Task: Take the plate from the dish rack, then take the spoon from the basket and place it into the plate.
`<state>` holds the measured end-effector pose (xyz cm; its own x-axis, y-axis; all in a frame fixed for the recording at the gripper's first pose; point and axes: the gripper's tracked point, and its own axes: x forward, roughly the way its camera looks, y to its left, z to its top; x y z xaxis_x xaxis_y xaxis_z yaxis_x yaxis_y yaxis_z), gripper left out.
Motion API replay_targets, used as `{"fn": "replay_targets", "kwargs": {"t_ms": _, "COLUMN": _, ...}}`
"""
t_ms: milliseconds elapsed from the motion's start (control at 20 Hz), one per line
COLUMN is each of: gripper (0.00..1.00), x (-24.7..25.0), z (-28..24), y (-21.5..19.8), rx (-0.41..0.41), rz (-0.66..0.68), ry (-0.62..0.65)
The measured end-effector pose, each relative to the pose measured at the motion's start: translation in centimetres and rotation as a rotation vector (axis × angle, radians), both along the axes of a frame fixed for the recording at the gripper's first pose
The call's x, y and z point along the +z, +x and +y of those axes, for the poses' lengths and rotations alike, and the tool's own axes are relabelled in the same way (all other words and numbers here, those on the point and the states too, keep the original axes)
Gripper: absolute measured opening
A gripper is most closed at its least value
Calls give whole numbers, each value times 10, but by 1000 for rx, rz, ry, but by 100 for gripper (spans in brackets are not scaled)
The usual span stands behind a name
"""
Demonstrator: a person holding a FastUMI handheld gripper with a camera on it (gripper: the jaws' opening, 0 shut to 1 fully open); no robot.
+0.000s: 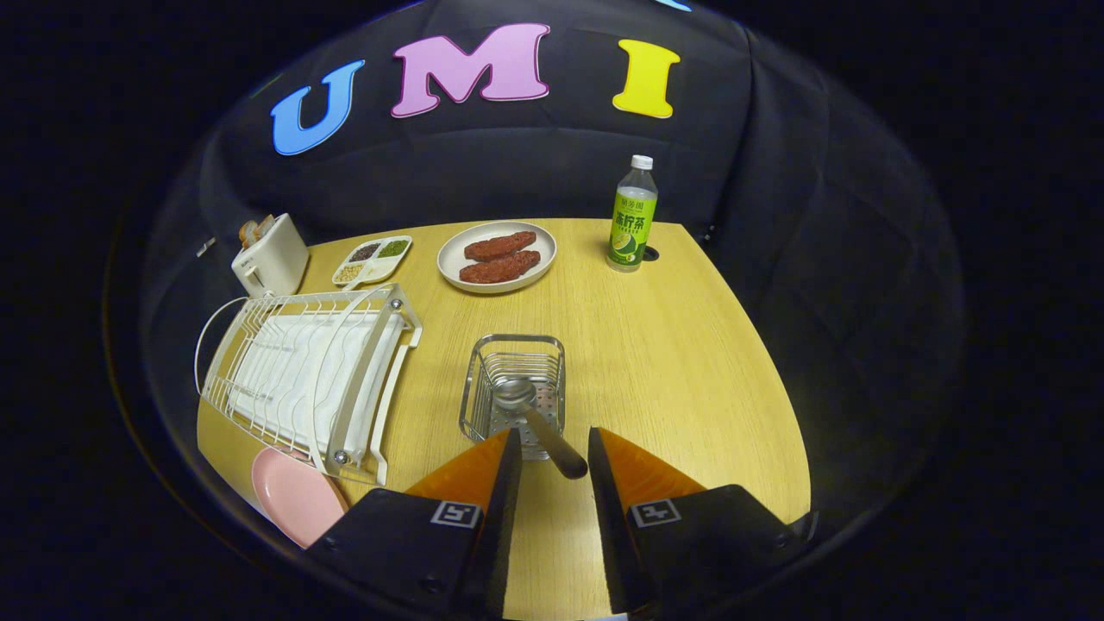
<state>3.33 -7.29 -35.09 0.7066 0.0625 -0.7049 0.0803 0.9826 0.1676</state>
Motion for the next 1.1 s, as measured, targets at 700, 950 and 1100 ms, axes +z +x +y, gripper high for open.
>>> {"fn": "replay_targets", "kwargs": {"t_ms": 700, "gripper": 10, "x": -4, "z": 20, "y": 12, "rx": -3, "rz": 11, "ry": 77}}
{"fn": "replay_targets", "kwargs": {"t_ms": 950, "gripper": 10, "x": 15, "z": 8, "y": 14, "rx": -47, "rz": 3, "ry": 89}}
{"fn": "replay_targets", "kwargs": {"t_ms": 1100, "gripper": 10, "x": 34, "z": 7, "y": 6, "rx": -25, "rz": -6, "ry": 68}}
